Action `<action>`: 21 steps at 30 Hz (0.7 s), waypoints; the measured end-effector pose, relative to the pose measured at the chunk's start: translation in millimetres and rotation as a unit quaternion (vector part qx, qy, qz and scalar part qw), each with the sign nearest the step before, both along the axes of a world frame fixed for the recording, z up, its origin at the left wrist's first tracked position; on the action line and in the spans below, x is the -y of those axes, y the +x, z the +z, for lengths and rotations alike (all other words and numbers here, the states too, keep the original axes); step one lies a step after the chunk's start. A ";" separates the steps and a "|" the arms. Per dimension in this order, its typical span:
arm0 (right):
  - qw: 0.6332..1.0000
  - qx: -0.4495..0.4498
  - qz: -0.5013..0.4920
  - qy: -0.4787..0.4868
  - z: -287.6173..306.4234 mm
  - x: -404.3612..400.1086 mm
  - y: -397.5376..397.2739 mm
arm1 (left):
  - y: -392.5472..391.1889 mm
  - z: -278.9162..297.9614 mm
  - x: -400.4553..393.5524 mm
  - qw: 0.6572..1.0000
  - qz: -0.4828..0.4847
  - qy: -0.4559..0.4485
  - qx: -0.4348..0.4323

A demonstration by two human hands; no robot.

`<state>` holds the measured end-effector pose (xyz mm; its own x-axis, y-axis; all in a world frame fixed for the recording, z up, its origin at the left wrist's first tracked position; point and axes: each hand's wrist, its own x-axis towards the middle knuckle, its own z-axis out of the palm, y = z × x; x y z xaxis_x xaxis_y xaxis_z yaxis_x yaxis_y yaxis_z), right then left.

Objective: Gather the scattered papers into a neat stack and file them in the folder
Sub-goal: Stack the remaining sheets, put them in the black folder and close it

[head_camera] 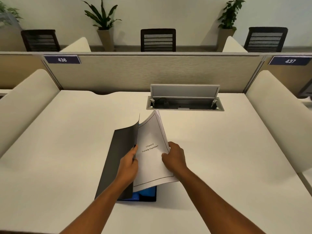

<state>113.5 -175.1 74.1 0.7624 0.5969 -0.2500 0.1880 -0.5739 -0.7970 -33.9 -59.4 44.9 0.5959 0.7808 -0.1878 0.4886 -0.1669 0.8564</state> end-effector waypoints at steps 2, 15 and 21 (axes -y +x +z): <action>1.000 0.005 -0.005 -0.004 -0.1 -3.5 -1.0 | 1.0 0.8 -0.6 1.000 0.001 -0.004 -0.006; 0.998 -0.044 -0.037 0.019 -23.8 -22.2 -40.0 | 15.2 17.2 7.0 0.998 0.030 -0.057 0.010; 0.996 -0.084 -0.029 0.029 -28.3 -36.0 -46.4 | 22.5 24.2 19.0 0.999 0.014 -0.046 0.001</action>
